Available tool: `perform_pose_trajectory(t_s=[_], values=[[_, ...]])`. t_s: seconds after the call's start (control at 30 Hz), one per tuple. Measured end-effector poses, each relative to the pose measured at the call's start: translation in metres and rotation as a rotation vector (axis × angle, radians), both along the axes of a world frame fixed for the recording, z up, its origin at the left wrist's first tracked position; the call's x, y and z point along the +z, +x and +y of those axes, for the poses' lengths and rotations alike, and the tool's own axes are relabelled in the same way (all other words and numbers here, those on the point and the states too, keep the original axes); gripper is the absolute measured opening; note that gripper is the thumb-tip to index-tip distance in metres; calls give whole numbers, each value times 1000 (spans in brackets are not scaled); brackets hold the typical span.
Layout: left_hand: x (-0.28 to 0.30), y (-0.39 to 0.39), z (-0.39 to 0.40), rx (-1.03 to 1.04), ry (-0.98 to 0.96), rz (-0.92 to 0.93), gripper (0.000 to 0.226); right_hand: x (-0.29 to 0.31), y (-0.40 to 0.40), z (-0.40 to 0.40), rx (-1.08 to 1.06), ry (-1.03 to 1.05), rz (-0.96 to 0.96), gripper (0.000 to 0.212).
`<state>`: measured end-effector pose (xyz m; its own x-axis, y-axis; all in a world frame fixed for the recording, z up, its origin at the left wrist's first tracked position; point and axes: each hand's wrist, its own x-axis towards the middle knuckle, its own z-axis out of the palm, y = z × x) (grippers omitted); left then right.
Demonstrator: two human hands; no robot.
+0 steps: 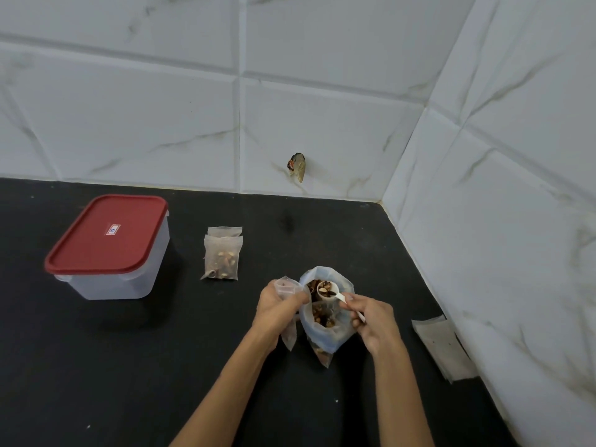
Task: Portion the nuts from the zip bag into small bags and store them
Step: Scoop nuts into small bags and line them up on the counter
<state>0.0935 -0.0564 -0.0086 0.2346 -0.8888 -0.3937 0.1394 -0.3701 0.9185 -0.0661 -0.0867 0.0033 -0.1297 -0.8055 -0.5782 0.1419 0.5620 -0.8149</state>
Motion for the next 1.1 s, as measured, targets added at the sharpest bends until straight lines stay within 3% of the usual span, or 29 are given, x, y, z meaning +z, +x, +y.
perform_pose_trajectory(t_s=[0.27,0.37,0.47,0.6,1.1], values=[[13,-4,5,67,-240,-487,32,52,9,17,75,-282,165,16],[21,-5,4,55,-302,-484,33,71,21,30,166,-478,307,20],[25,-6,4,44,-375,-445,38,77,34,38,317,-662,618,19],[26,-5,4,44,-438,-378,43,76,43,42,388,-762,887,18],[18,4,2,6,-521,-282,46,85,45,45,449,-722,931,17]])
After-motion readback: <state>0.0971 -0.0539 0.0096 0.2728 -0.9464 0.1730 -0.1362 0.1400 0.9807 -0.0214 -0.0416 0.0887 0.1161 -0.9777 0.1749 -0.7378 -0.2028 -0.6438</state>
